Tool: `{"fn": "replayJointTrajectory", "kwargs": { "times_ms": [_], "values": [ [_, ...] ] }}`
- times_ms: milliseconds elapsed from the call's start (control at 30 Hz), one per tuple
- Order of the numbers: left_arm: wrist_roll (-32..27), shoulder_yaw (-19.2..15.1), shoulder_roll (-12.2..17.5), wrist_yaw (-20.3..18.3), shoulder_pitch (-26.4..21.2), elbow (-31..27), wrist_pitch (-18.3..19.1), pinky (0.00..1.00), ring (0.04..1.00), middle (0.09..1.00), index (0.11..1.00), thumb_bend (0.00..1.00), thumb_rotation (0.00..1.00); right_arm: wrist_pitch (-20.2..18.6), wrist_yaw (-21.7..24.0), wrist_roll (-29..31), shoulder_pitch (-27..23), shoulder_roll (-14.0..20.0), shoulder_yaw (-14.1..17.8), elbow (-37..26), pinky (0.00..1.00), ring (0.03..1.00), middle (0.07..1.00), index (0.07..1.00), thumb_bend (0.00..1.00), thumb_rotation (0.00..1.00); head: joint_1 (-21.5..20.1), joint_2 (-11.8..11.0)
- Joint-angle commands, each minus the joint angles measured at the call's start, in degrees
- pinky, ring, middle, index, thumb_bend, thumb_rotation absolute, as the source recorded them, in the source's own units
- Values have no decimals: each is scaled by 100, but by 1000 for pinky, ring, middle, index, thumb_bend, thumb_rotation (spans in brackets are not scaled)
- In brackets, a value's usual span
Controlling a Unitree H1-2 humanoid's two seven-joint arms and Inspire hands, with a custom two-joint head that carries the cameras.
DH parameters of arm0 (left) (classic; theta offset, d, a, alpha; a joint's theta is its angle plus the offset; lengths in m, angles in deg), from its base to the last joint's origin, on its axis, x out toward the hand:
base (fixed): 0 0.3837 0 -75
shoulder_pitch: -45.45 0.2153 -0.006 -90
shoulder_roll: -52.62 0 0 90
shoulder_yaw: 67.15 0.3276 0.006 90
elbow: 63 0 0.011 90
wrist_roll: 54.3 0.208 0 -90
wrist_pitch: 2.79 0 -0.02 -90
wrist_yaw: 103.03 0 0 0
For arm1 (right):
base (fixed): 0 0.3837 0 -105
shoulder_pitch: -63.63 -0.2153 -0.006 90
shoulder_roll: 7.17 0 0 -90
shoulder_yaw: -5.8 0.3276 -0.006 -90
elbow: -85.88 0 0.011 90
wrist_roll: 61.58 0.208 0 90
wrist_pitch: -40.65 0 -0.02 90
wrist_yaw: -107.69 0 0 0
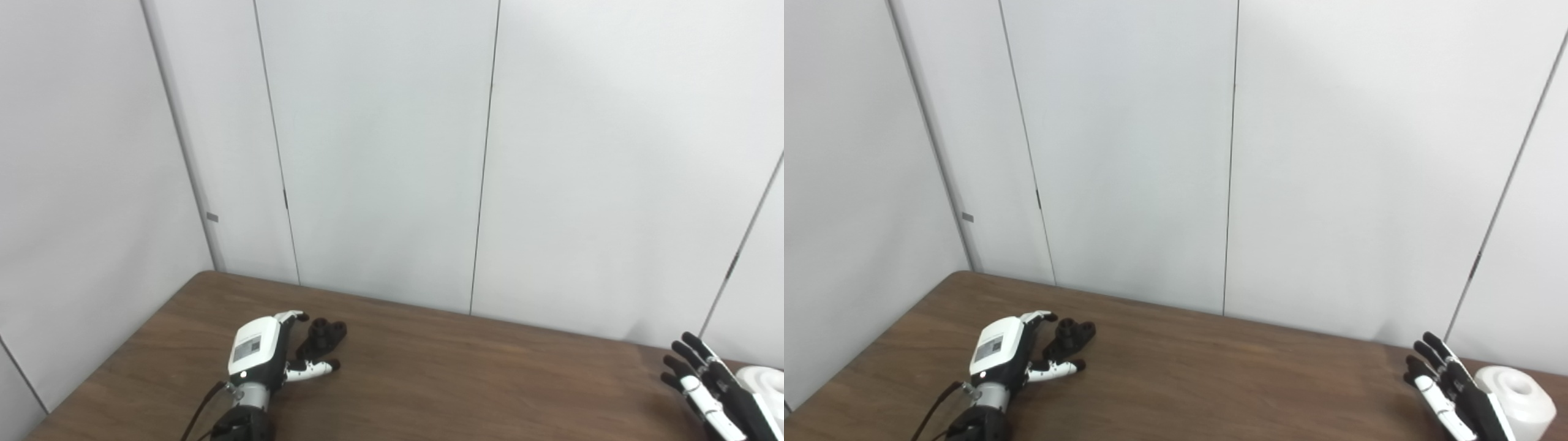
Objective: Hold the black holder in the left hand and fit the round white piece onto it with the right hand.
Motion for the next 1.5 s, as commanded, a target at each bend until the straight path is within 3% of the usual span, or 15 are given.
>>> {"fn": "replayJointTrajectory", "kwargs": {
  "times_ms": [0, 300, 467, 667, 700, 800, 1467],
  "values": [
    [-28, 36, 85, -110, -201, 65, 38, 780, 839, 832, 761, 1000, 404, 43, 2, 50, 73, -42, 11, 19, 805, 860, 888, 886, 371, 434, 5, 0],
    [-20, 147, 34, 165, -319, 272, -197, 750, 793, 766, 658, 1000, 359, -114, -82, 33, 152, -63, 9, -230, 816, 854, 879, 885, 362, 433, -2, 21],
    [-2, 157, 36, 428, -314, 330, -434, 713, 741, 693, 595, 949, 261, -90, -50, 74, 139, -64, 40, -217, 821, 854, 875, 878, 368, 422, 8, 31],
    [111, 197, 66, 638, -262, 257, -508, 688, 685, 622, 544, 824, 158, -42, -7, 86, 121, -28, 34, -173, 816, 860, 881, 884, 368, 440, 13, 52],
    [140, 215, 74, 731, -264, 293, -558, 685, 677, 611, 511, 647, 106, -41, -19, 72, 122, -23, 30, -177, 815, 861, 883, 884, 369, 444, 11, 58],
    [221, 260, 92, 897, -263, 348, -643, 674, 650, 574, 487, 535, 69, -59, -40, 56, 134, -15, 28, -212, 824, 869, 887, 887, 364, 448, 12, 62],
    [293, 311, 78, 963, -222, 353, -820, 656, 613, 544, 485, 522, 63, -136, -113, 61, 161, -49, 38, -411, 783, 842, 877, 876, 369, 434, -50, 111]
  ]
}}
